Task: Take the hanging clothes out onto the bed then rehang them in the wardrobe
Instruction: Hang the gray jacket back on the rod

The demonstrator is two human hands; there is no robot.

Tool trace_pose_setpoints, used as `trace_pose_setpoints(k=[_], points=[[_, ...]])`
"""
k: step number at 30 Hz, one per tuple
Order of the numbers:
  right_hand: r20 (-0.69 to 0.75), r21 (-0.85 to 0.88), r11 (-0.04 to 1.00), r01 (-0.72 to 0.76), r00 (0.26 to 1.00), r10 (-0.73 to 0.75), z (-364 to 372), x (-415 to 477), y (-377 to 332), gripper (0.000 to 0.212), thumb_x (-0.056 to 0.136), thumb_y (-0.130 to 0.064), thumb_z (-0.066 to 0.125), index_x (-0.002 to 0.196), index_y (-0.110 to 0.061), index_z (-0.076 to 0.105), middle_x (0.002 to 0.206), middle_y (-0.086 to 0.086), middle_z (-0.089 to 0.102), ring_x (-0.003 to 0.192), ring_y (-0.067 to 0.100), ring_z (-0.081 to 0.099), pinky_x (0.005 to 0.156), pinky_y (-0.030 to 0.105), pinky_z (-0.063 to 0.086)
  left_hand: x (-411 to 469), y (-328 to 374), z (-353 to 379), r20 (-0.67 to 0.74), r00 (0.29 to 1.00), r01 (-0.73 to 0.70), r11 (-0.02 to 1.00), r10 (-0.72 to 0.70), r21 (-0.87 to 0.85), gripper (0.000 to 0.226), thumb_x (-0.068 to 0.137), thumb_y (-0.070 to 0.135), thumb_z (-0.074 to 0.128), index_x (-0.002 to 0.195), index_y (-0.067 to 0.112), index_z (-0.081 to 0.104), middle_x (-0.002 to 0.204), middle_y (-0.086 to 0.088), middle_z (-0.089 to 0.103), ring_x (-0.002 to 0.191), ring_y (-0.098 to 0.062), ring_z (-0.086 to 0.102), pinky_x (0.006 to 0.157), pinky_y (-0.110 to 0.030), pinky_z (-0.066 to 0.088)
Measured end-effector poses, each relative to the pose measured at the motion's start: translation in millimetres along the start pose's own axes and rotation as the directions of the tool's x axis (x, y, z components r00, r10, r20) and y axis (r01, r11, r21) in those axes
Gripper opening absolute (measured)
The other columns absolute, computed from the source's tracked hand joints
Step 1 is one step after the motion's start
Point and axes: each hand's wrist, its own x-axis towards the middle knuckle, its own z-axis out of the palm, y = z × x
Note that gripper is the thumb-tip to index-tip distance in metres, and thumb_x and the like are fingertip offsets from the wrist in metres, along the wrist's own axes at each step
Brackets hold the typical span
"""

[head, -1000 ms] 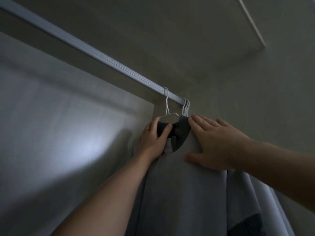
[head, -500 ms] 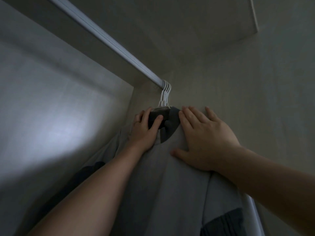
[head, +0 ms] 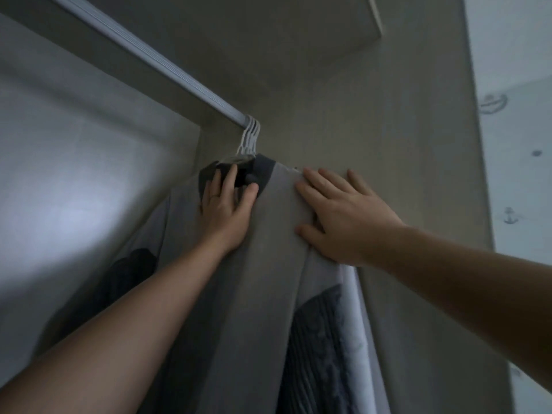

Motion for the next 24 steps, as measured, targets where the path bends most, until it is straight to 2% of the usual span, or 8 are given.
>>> trace_pose_setpoints(k=[3, 6, 8, 12, 15, 17, 20, 24], points=[[-0.027, -0.001, 1.0, 0.018, 0.999, -0.018, -16, -47, 11, 0.075, 0.092, -0.059, 0.034, 0.155, -0.022, 0.017, 0.162, 0.002, 0.018, 0.15, 0.023, 0.011, 0.121, 0.05, 0.005, -40, 38, -2, 0.012, 0.987, -0.158, 0.988, 0.158, -0.001, 0.085, 0.08, 0.075, 0.025, 0.155, 0.036, 0.023, 0.166, -0.001, 0.013, 0.153, -0.019, 0.01, 0.122, -0.049, 0.011], [-0.053, -0.029, 0.998, 0.058, 0.997, -0.06, -30, -107, 23, 0.072, 0.092, -0.057, 0.032, 0.154, -0.02, 0.026, 0.159, 0.003, 0.028, 0.149, 0.026, 0.017, 0.119, 0.055, 0.013, -86, 79, -3, 0.033, 0.942, -0.332, 0.941, 0.334, -0.058, 0.078, 0.087, 0.066, 0.029, 0.153, 0.026, 0.032, 0.164, -0.009, 0.02, 0.152, -0.024, 0.014, 0.121, -0.052, 0.014], [-0.039, -0.004, 0.999, 0.049, 0.998, -0.049, -37, -152, 35, 0.071, 0.094, -0.056, 0.033, 0.155, -0.022, 0.023, 0.16, 0.001, 0.025, 0.15, 0.024, 0.012, 0.119, 0.055, 0.013, -121, 102, -1, 0.051, 0.913, -0.404, 0.914, 0.405, -0.033, 0.072, 0.091, 0.061, 0.033, 0.152, 0.023, 0.034, 0.162, -0.009, 0.024, 0.152, -0.026, 0.017, 0.12, -0.053, 0.018], [0.03, 0.101, 0.995, -0.012, 0.999, 0.009, -42, -253, 67, 0.07, 0.097, -0.057, 0.03, 0.157, -0.026, 0.01, 0.164, -0.004, 0.008, 0.151, 0.02, -0.004, 0.12, 0.054, 0.009, -204, 139, 17, 0.146, 0.896, -0.429, 0.902, 0.42, 0.042, 0.068, 0.094, 0.065, 0.03, 0.155, 0.035, 0.025, 0.166, 0.0, 0.016, 0.153, -0.023, 0.01, 0.119, -0.059, 0.013], [0.098, 0.145, 0.986, -0.079, 0.993, 0.066, -47, -331, 97, 0.07, 0.098, -0.057, 0.029, 0.157, -0.025, 0.011, 0.164, -0.004, 0.006, 0.151, 0.021, -0.004, 0.119, 0.056, 0.012, -268, 173, 40, 0.228, 0.865, -0.467, 0.883, 0.446, 0.042, 0.067, 0.096, 0.067, 0.025, 0.155, 0.035, 0.024, 0.166, 0.002, 0.013, 0.153, -0.025, 0.008, 0.12, -0.059, 0.009], [0.141, 0.158, 0.979, -0.129, 0.984, 0.106, -53, -382, 119, 0.069, 0.098, -0.057, 0.029, 0.157, -0.023, 0.015, 0.164, -0.003, 0.009, 0.151, 0.022, -0.001, 0.118, 0.056, 0.014, -310, 197, 60, 0.283, 0.832, -0.499, 0.867, 0.478, 0.003, 0.067, 0.097, 0.064, 0.027, 0.155, 0.031, 0.027, 0.166, 0.001, 0.013, 0.153, -0.027, 0.009, 0.118, -0.061, 0.011], [0.234, 0.141, 0.966, -0.216, 0.956, 0.179, -60, -461, 150, 0.069, 0.098, -0.057, 0.029, 0.157, -0.022, 0.015, 0.164, -0.002, 0.01, 0.151, 0.022, 0.001, 0.118, 0.056, 0.016, -375, 235, 96, 0.369, 0.798, -0.472, 0.875, 0.476, -0.108, 0.067, 0.096, 0.065, 0.027, 0.155, 0.032, 0.026, 0.167, 0.004, 0.01, 0.154, -0.021, 0.003, 0.12, -0.059, 0.007], [0.383, 0.066, 0.934, -0.35, 0.873, 0.3, -70, -568, 187, 0.071, 0.097, -0.06, 0.024, 0.157, -0.025, 0.01, 0.164, -0.004, 0.005, 0.151, 0.02, -0.004, 0.119, 0.055, 0.014, -458, 290, 153, 0.493, 0.722, -0.412, 0.874, 0.485, -0.257, 0.067, 0.095, 0.067, 0.029, 0.154, 0.036, 0.025, 0.166, 0.008, 0.009, 0.154, -0.017, 0.002, 0.12, -0.057, 0.003]])
